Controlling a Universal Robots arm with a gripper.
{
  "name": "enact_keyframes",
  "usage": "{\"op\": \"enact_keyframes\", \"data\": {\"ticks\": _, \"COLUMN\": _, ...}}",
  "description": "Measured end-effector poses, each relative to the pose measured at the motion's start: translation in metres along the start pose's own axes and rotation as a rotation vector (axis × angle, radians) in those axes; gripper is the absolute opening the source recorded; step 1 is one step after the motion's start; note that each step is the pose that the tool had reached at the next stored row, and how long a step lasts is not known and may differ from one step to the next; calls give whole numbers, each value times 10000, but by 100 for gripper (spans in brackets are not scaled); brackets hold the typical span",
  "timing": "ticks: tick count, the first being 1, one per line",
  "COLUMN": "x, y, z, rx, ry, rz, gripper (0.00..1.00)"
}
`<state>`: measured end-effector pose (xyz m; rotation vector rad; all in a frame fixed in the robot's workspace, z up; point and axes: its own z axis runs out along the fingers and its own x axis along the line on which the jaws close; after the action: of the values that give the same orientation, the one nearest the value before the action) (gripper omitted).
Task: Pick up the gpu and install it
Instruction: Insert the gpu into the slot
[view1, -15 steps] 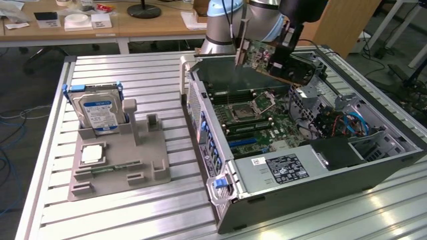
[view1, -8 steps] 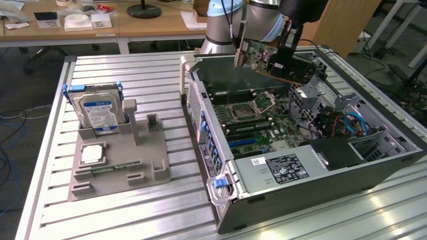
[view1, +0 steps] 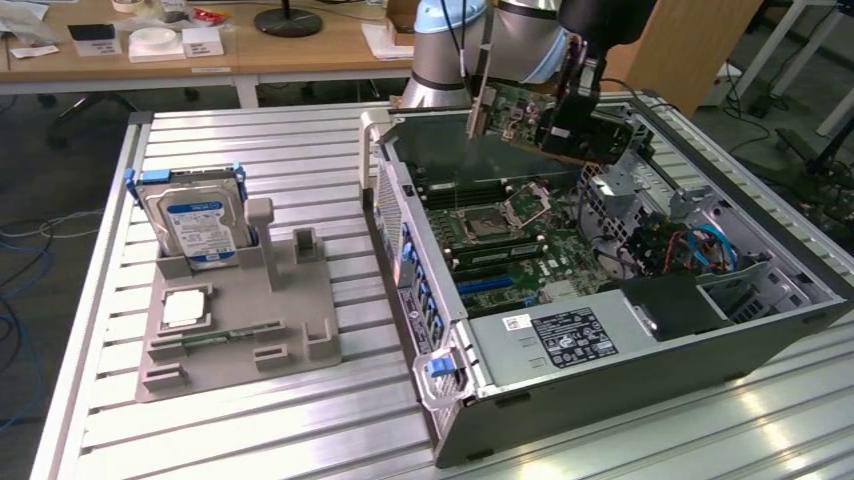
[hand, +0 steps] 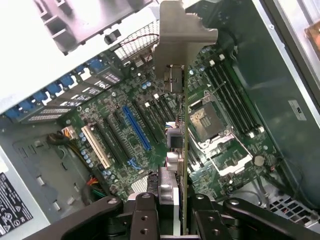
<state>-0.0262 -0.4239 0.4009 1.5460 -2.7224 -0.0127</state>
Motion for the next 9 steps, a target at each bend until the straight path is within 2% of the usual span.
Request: {"op": "enact_keyframes", "data": {"ticks": 9, "x": 0, "y": 0, "z": 0, "rx": 4, "ry": 10, "rz": -1163, "gripper": 28}}
